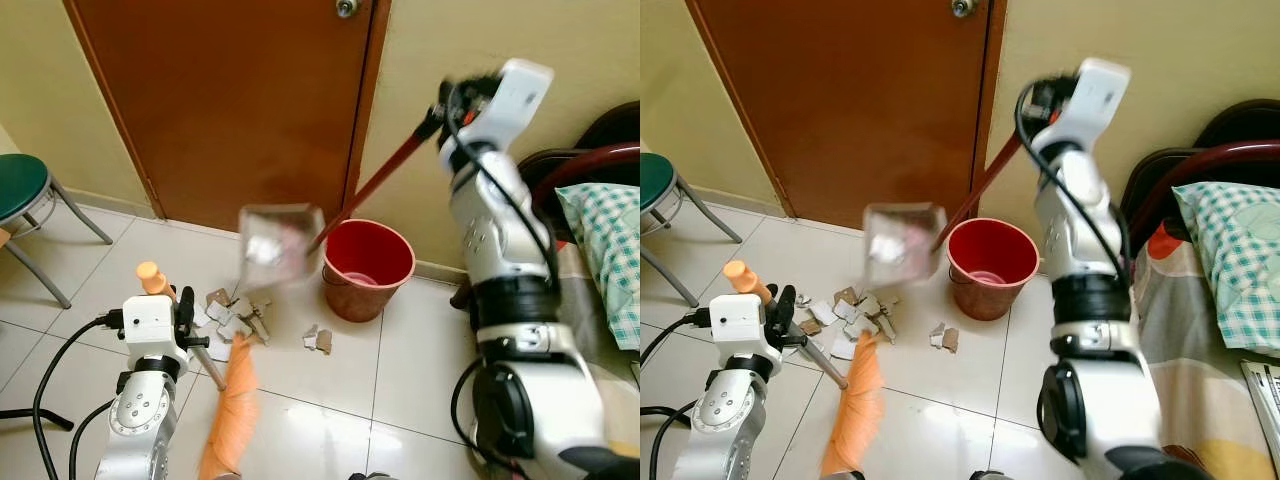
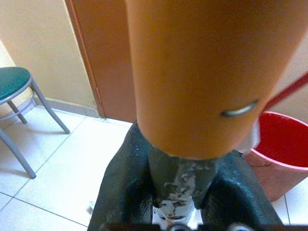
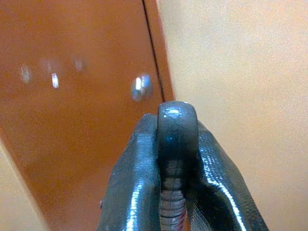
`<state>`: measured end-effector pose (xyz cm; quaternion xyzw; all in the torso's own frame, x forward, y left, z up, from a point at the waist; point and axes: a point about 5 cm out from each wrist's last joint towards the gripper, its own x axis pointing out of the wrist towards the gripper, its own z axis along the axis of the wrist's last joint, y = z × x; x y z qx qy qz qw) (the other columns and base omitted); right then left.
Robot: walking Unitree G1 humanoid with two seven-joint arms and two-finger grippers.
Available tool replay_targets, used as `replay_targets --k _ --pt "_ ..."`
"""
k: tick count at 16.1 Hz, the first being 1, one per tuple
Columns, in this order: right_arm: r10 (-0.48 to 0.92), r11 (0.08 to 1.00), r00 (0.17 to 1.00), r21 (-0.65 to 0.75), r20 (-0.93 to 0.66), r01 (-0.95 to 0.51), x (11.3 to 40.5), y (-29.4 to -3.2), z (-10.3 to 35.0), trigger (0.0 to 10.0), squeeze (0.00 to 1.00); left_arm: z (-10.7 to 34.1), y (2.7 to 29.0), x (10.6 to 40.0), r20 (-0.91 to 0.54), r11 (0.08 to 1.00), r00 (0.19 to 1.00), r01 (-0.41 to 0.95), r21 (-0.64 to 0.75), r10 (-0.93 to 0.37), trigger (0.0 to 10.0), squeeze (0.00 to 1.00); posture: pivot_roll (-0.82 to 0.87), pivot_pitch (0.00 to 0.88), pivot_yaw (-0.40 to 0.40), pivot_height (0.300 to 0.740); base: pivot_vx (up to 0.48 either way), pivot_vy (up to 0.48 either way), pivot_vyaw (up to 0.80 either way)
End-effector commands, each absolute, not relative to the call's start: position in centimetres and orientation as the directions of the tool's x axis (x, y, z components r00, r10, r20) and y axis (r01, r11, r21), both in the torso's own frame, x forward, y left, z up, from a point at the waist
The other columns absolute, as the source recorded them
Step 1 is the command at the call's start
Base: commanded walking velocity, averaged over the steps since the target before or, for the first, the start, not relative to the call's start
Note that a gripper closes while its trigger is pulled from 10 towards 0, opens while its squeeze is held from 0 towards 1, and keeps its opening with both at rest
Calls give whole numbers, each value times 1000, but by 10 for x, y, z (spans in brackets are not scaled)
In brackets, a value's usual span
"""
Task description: Sweep floor
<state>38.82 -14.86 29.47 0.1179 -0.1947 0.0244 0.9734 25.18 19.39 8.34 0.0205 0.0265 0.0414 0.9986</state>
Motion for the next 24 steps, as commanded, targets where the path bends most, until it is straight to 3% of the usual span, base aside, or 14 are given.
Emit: replay_targets --k 1,7,11,14,24 --pt "-34 975 865 206 501 -81 383 -156 322 10000 0 75 191 249 -96 997 993 -72 39 75 10000 0 63 133 -37 740 0 0 0" --pt "-28 997 810 74 585 -19 379 -160 339 10000 0 73 187 248 -102 998 993 -59 30 61 10000 0 59 136 -39 740 0 0 0" --pt "53 995 776 -95 629 9 377 -151 336 10000 0 75 183 250 -98 999 994 -43 21 45 10000 0 58 137 -37 740 0 0 0" --pt "63 992 774 -124 630 21 378 -147 331 10000 0 75 182 250 -96 999 995 -39 21 40 10000 0 60 138 -37 740 0 0 0" --pt "268 910 728 -415 632 25 370 -120 306 10000 0 74 180 250 -97 999 995 -32 18 34 10000 0 60 140 -40 740 0 0 0"
